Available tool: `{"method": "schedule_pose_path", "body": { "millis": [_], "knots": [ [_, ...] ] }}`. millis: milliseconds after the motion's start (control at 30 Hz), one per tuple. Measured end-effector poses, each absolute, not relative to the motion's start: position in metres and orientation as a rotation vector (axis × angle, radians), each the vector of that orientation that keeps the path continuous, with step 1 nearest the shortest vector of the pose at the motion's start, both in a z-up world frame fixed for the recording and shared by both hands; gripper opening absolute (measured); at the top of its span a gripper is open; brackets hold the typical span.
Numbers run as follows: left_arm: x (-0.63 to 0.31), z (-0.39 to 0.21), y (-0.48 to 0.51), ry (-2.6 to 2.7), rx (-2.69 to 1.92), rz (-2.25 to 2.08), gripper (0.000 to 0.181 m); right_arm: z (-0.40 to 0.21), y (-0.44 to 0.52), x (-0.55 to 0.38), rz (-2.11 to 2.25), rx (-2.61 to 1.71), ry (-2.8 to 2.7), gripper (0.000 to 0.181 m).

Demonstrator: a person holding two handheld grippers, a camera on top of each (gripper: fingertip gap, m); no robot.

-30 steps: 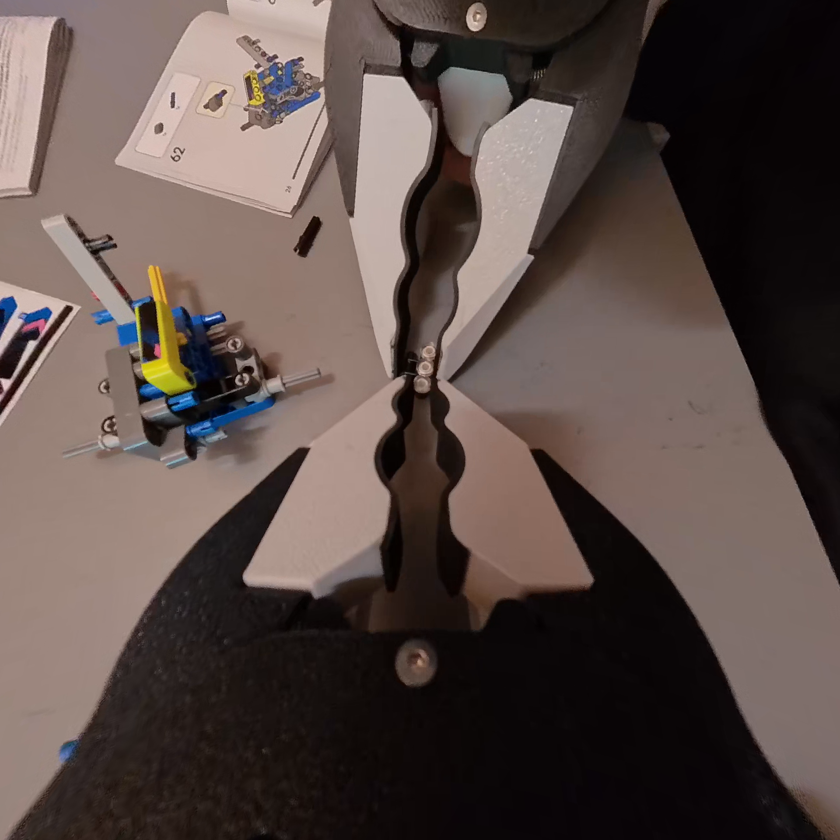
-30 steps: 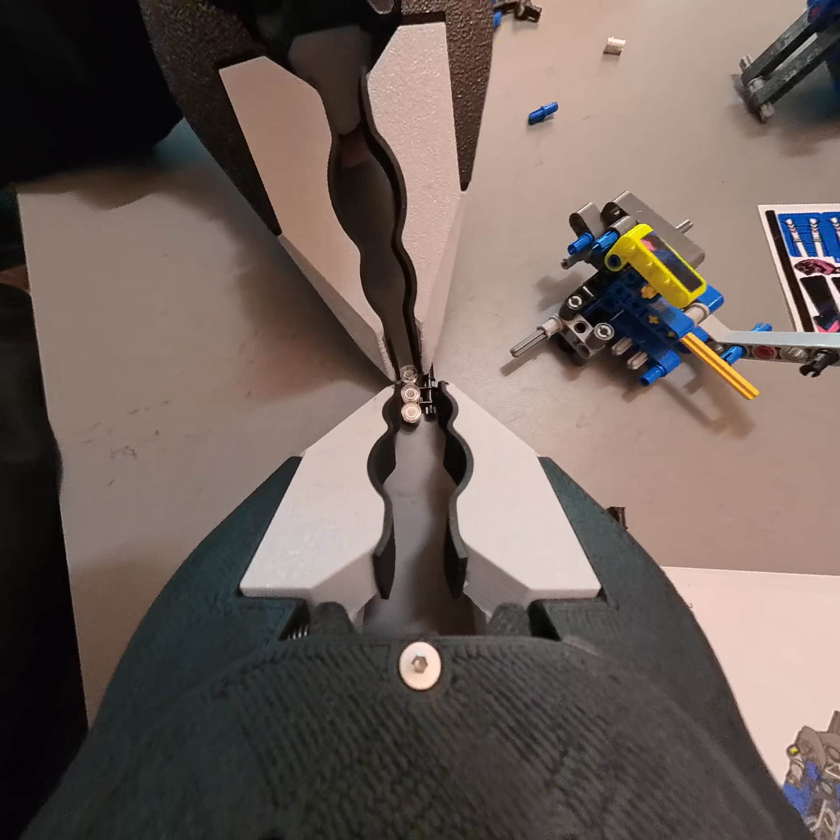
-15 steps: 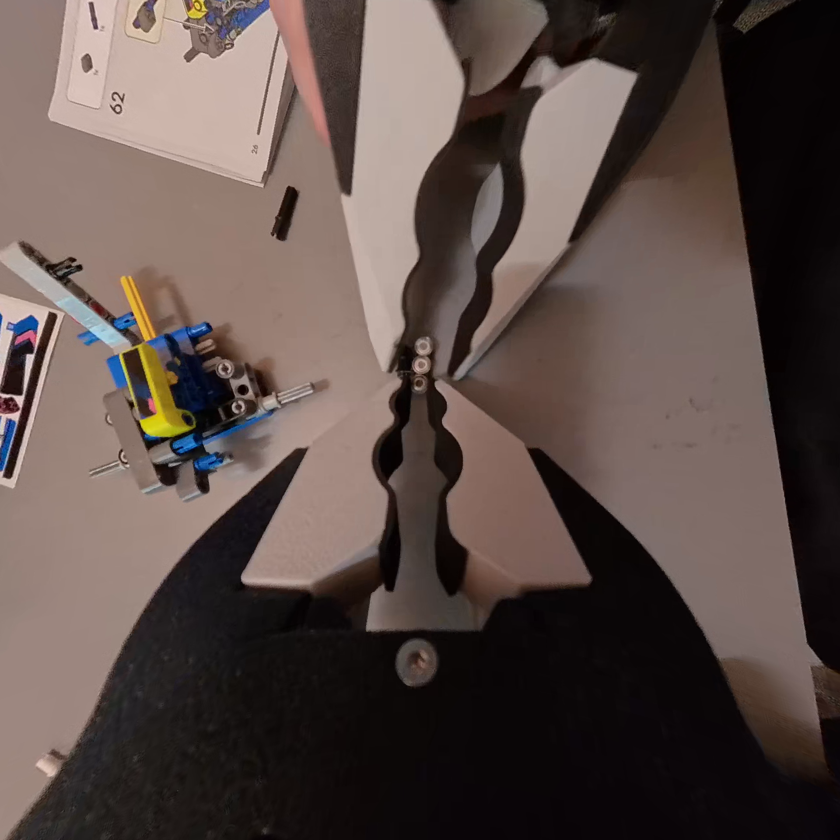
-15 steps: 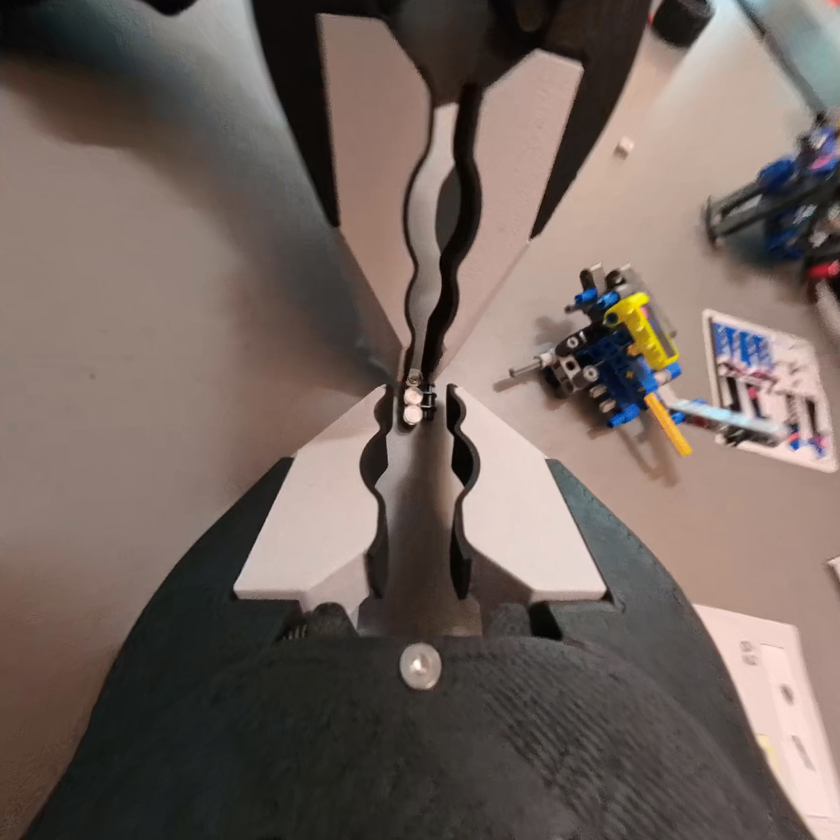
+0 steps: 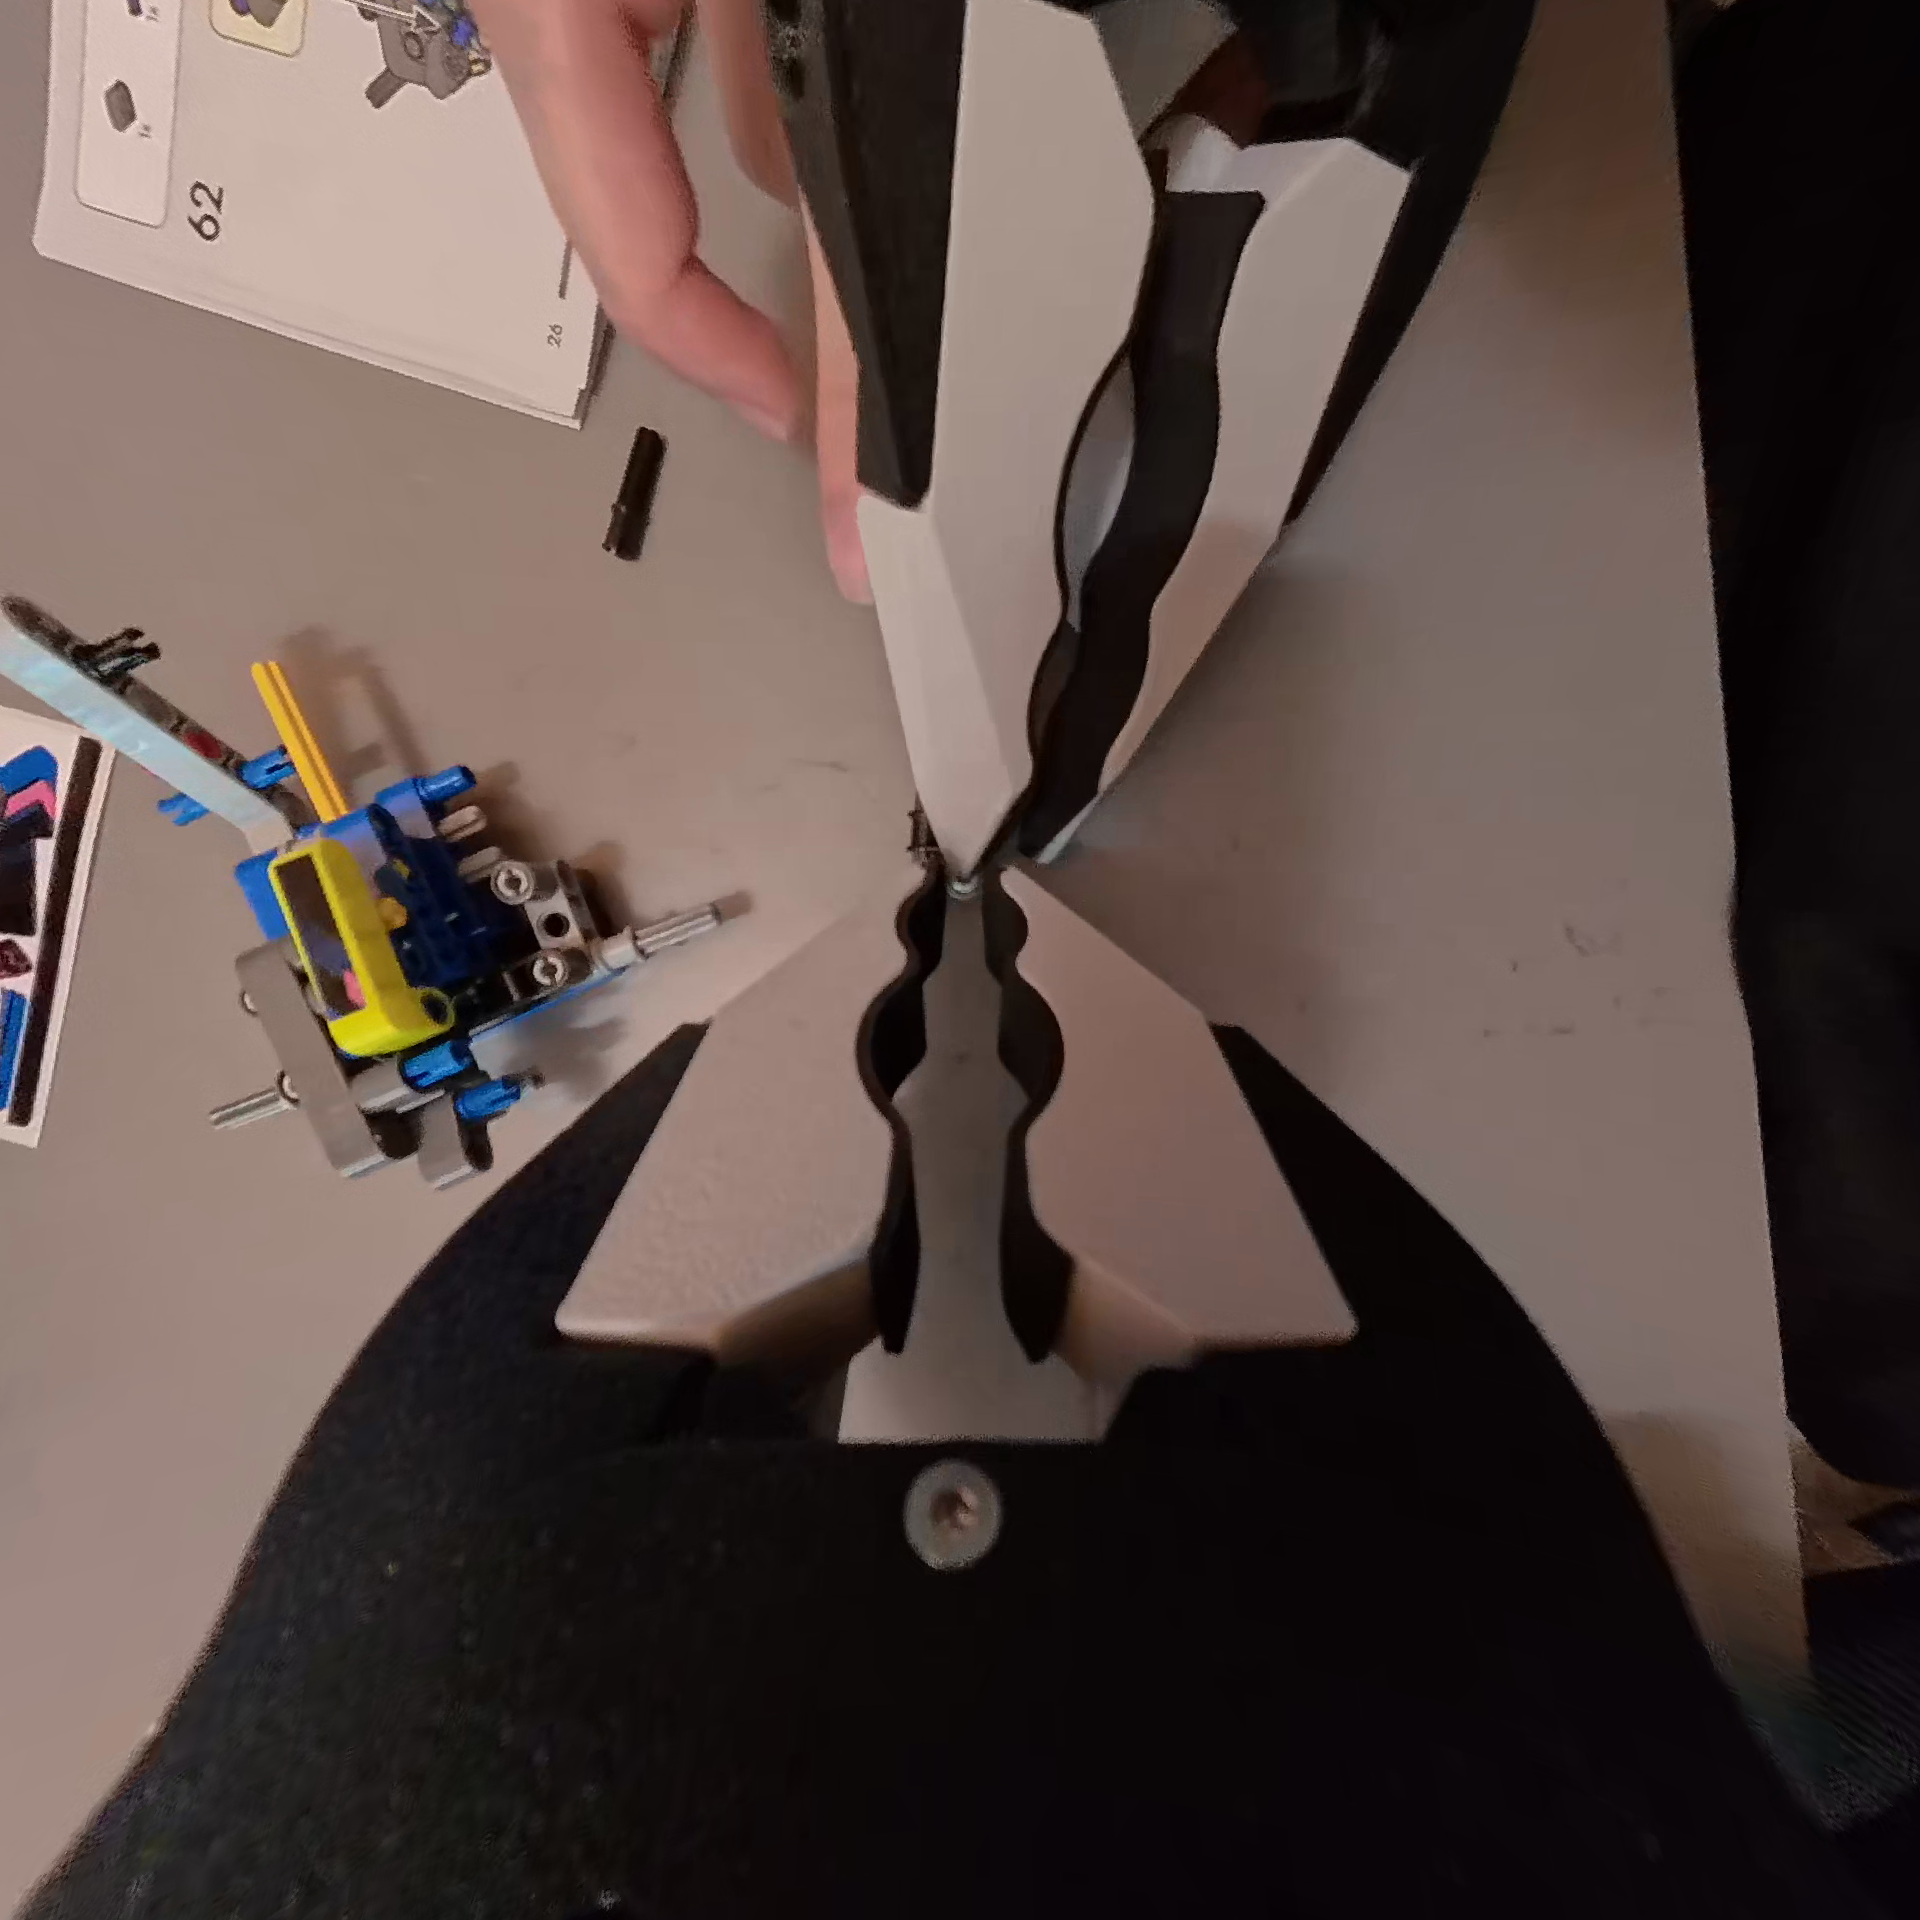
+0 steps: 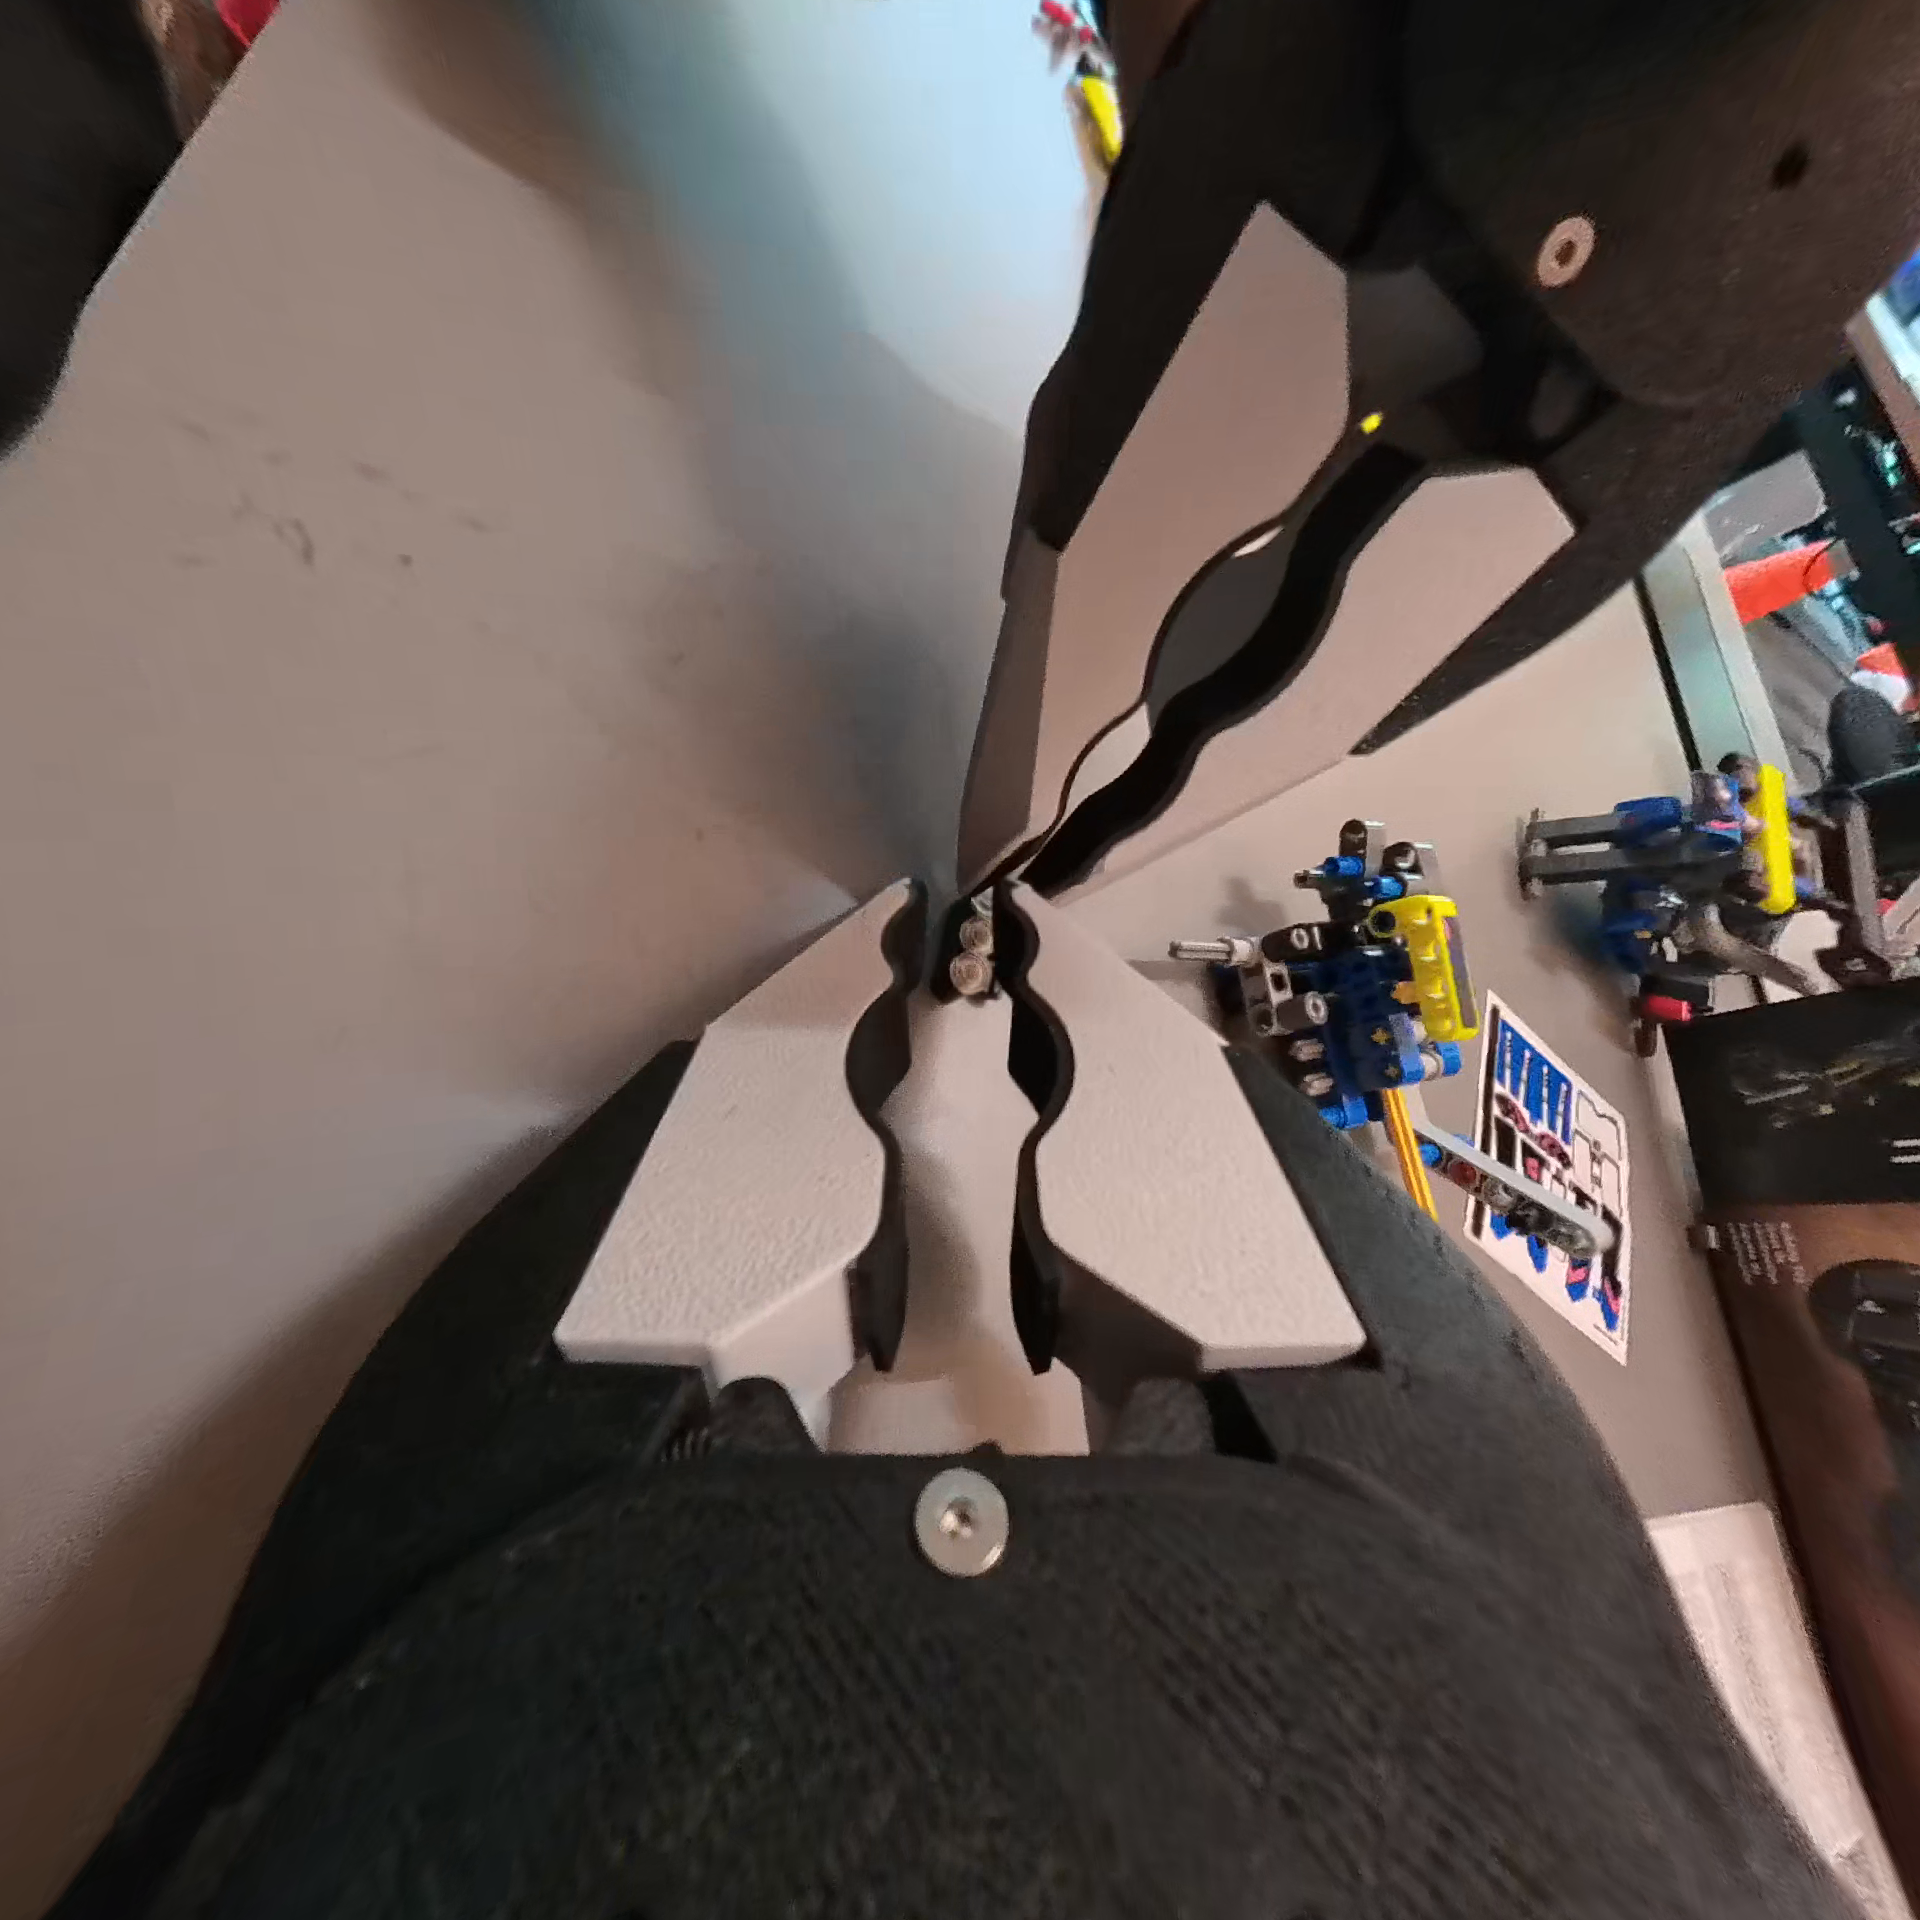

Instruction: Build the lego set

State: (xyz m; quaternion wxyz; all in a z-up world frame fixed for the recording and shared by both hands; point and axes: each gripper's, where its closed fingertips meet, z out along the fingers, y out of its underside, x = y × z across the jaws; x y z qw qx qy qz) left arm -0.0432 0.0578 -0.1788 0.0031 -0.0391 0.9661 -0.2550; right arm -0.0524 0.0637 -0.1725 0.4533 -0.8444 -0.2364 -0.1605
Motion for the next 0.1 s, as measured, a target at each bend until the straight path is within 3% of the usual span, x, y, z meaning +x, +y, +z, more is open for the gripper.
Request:
{"method": "schedule_pose_path", "body": {
  "millis": [100],
  "knots": [
    [-0.0431,-0.1790,0.0577,3.038,-0.104,-0.773,0.004,-0.1734,0.0626,-0.0504,-0.428,-2.083,-0.601,0.010]
  ]
}}
